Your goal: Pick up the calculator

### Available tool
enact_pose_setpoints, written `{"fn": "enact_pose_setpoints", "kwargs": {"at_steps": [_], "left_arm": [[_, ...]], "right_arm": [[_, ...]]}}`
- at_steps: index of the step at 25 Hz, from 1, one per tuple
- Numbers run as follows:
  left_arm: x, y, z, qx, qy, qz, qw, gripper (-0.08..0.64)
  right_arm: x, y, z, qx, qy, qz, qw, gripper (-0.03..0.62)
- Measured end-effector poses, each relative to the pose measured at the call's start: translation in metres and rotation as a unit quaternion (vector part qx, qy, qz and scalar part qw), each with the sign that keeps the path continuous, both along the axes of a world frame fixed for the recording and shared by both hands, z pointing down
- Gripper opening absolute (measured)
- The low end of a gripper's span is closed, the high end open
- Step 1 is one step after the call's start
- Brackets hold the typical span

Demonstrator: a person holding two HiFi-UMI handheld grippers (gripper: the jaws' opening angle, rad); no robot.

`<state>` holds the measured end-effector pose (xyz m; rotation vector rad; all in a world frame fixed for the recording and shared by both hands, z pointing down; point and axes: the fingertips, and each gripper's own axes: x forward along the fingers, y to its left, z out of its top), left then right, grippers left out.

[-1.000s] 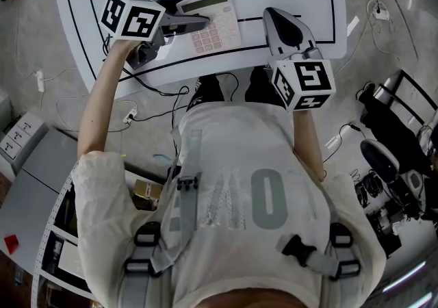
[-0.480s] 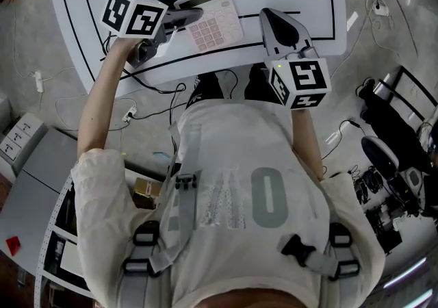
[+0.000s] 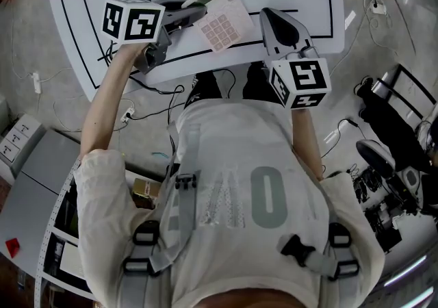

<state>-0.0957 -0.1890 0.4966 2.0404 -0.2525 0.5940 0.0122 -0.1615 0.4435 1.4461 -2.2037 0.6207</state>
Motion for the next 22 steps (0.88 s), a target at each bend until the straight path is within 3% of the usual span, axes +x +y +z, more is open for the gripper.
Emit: {"fn": "enact_pose_setpoints", "kwargs": {"at_steps": [13, 18, 22], "left_arm": [[0.001, -0.002, -0.005, 0.006, -0.005, -0.004, 1.0, 0.092], [-0.002, 0.001, -0.018, 0.042, -0.014, -0.03, 0.9985, 0.092], [0.0, -0.02, -0.036, 0.107, -0.04, -0.057, 0.9918, 0.091]], "right_arm": [[-0.002, 0.002, -0.003, 0.005, 0.002, -0.002, 1.0, 0.005], [-0.005, 0.014, -0.018, 0.024, 0.005, 0.001, 1.0, 0.005], [0.0, 0.007, -0.035, 0.048, 0.005, 0.0, 0.999, 0.005]]}}
